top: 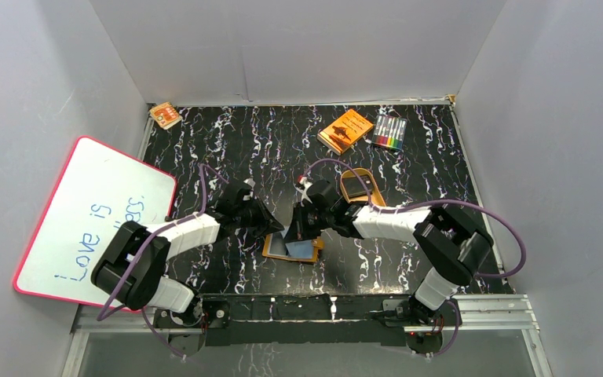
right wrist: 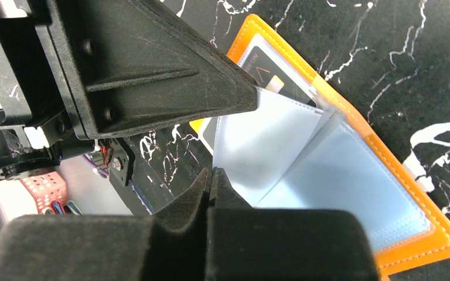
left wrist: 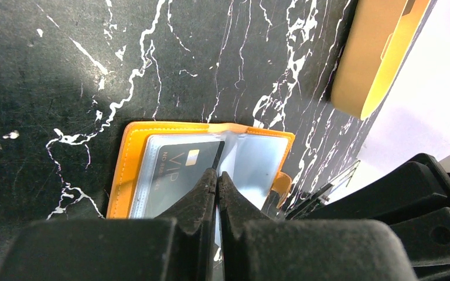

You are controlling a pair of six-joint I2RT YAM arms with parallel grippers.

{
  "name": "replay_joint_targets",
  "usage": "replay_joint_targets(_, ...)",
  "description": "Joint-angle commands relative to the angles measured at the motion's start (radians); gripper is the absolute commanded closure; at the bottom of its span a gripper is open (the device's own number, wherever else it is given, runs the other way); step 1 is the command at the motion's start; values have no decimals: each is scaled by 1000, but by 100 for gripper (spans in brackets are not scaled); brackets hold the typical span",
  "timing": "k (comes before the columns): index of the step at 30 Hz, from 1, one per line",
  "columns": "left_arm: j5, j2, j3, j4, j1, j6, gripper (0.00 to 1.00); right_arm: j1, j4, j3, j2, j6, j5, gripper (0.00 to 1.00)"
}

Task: Put the credit cards into the card holder
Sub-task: Turn over the card holder at the center of the board.

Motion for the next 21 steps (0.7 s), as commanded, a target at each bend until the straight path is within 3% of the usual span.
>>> replay_joint_targets(1,3,-18,-9,-12,0,5,100,3,9,-8,-63,-7,19,78)
replay_joint_targets(3,0,-25,-9,-23,0,6,100,1,-10,-19,-94,-11,46,63)
replay_joint_targets(6,-1,-33,-15,-23,0,7,100,-17,-14,-50,-140,2,56,53)
replay_joint_targets(13,5,-44,-27,-11,0,-6,100,-38,-14,-60,-133,9,6,51)
replay_joint_targets(21,13,-51,-17,-14,0,-8,100,-24,-42,14,-70,-28,-31,41)
